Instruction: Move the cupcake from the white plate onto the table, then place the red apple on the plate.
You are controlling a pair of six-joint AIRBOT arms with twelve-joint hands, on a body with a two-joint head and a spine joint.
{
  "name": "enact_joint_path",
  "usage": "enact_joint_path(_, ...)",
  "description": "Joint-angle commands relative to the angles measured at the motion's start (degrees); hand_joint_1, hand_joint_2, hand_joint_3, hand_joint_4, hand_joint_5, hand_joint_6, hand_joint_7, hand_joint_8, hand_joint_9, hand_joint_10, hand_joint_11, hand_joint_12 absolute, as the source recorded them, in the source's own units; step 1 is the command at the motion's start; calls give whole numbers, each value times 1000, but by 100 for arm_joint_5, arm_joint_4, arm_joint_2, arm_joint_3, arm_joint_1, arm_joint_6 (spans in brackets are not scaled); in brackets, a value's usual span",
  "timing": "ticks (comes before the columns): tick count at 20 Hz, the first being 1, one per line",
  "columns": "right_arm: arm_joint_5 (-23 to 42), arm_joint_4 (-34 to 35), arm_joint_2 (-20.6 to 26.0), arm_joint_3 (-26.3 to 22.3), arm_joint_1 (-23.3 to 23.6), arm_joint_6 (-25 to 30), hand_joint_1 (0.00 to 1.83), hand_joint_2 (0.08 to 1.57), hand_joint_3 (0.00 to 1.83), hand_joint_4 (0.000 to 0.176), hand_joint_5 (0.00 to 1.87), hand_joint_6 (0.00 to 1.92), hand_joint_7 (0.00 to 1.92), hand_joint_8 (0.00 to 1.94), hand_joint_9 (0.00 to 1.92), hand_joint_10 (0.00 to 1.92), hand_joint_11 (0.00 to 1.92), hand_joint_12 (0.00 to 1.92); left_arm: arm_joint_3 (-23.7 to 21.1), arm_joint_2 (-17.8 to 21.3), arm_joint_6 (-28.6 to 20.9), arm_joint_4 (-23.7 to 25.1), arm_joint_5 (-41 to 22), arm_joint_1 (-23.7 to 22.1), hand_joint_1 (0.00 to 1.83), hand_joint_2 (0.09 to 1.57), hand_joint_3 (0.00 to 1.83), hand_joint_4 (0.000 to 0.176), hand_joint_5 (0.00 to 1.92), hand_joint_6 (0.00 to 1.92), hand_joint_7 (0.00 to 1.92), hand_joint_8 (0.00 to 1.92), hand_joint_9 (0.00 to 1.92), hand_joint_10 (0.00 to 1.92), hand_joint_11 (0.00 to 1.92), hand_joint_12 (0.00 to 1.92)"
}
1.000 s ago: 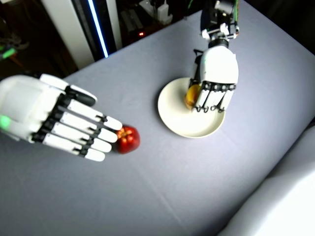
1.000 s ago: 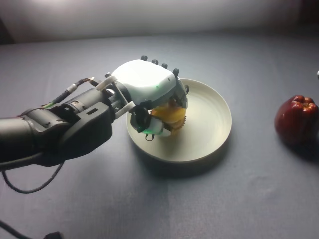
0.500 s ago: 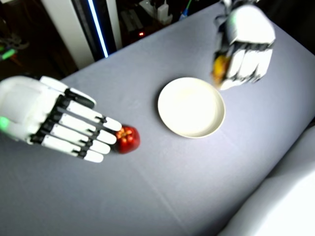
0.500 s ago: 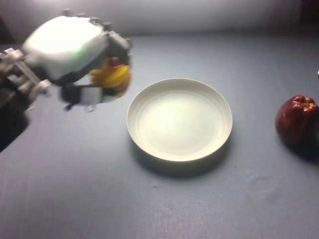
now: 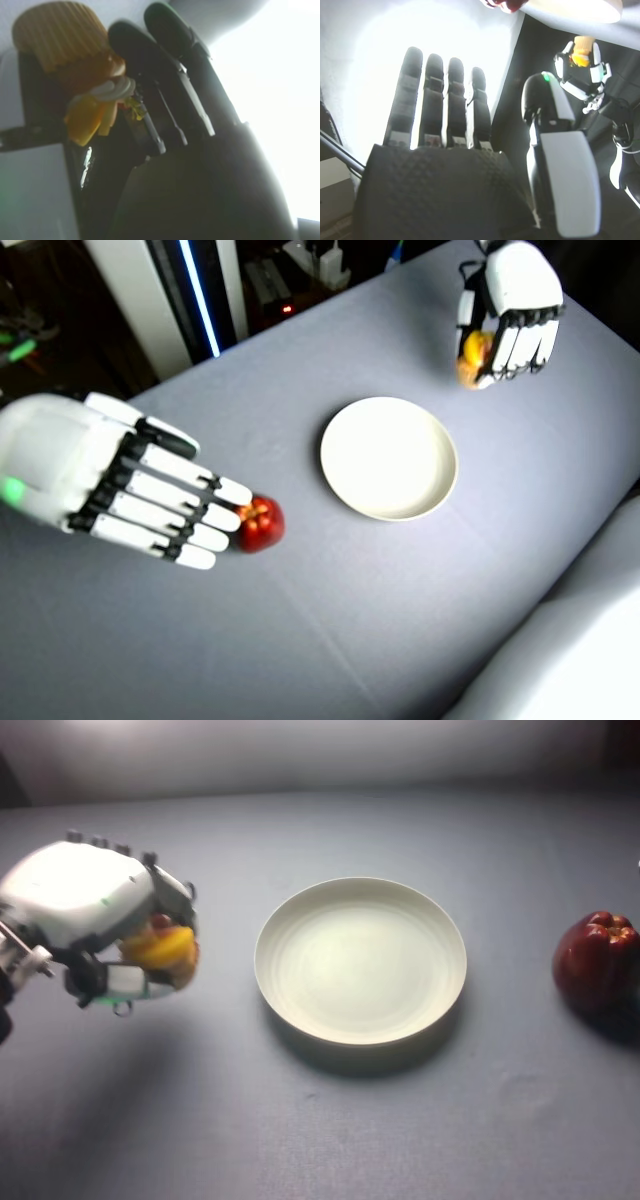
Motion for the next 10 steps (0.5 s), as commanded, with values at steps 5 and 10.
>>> enact_joint_path(5, 683, 111, 26, 34, 25, 28, 724, 1249, 0, 22, 450, 4, 435, 6, 402, 5, 335, 196, 14, 126, 58, -113, -746, 56, 1293, 935, 0, 0, 861, 15, 925, 134, 942, 118, 593, 914)
enact_joint_path(10, 682, 111, 26, 22, 20, 29, 721, 1253, 0, 26, 439, 1, 408, 1, 374, 1, 315, 185, -52, 221, 86, -199, -800, 211, 1230, 914, 0, 0, 780, 0, 872, 1, 912, 25, 481, 1063)
